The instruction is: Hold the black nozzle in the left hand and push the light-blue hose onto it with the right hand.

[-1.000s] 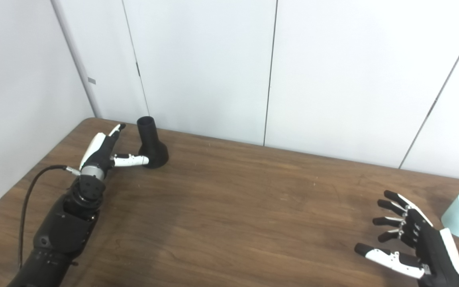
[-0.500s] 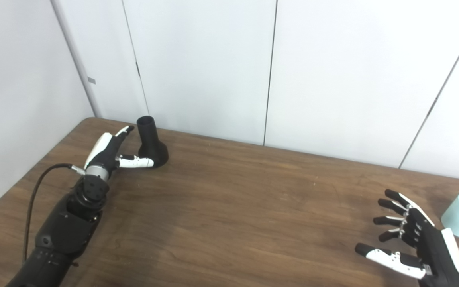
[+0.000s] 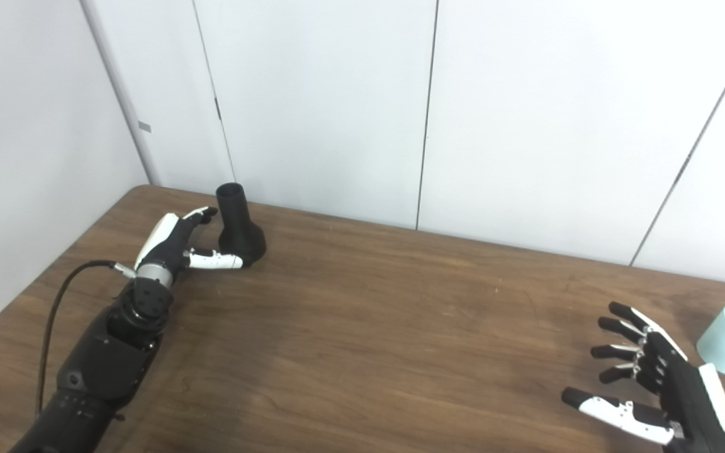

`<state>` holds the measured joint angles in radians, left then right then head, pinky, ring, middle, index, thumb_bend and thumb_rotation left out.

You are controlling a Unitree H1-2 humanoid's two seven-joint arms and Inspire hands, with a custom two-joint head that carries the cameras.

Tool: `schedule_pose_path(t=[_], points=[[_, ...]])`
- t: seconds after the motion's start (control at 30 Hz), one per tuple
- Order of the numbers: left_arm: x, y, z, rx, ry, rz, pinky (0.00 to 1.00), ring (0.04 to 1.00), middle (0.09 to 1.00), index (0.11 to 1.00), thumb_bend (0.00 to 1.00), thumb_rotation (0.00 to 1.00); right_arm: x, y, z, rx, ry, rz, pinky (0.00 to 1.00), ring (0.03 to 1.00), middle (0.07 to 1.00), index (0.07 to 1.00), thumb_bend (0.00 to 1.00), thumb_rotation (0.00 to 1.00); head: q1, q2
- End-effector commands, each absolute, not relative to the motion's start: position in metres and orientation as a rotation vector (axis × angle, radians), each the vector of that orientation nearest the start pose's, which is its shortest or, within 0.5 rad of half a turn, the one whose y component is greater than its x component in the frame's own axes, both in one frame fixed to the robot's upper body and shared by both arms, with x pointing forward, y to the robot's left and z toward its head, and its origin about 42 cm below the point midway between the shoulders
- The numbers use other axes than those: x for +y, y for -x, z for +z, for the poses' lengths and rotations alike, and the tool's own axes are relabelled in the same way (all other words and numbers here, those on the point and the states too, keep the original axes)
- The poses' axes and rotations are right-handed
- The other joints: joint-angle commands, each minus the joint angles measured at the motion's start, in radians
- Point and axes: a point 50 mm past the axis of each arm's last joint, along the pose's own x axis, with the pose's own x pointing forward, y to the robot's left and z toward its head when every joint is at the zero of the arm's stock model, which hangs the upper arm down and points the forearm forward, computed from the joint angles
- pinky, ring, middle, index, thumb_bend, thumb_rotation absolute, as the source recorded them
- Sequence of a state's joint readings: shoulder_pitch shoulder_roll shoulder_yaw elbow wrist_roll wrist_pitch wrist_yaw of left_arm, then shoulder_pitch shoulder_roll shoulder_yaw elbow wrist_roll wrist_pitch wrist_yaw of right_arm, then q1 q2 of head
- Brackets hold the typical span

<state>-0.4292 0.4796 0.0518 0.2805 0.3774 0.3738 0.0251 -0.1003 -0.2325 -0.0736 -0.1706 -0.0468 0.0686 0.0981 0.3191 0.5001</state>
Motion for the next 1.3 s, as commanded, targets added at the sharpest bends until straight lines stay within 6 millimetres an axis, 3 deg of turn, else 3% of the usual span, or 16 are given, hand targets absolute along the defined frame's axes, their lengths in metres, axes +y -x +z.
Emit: schedule_pose_path(t=[0.0, 0.2, 1.27], points=[[0.398, -0.426, 0.230, 0.103, -0.804, 0.340, 1.00, 1.000, 0.908, 0.841, 1.00, 0.24, -0.288, -0.313, 0.198, -0.282, 0.307, 0.045, 0.47, 0.632, 0.786, 0.831, 0.71, 0.00, 0.000, 0.003], [0.397, -0.433, 0.220, 0.124, -0.803, 0.335, 1.00, 1.000, 0.915, 0.840, 0.98, 0.20, -0.288, -0.311, 0.198, -0.279, 0.311, 0.045, 0.48, 0.633, 0.786, 0.831, 0.71, 0.00, -0.003, 0.010], [0.385, -0.450, 0.208, 0.172, -0.809, 0.280, 1.00, 1.000, 0.929, 0.847, 0.97, 0.19, -0.289, -0.307, 0.198, -0.273, 0.299, 0.043, 0.48, 0.633, 0.779, 0.832, 0.71, 0.00, -0.012, 0.022]])
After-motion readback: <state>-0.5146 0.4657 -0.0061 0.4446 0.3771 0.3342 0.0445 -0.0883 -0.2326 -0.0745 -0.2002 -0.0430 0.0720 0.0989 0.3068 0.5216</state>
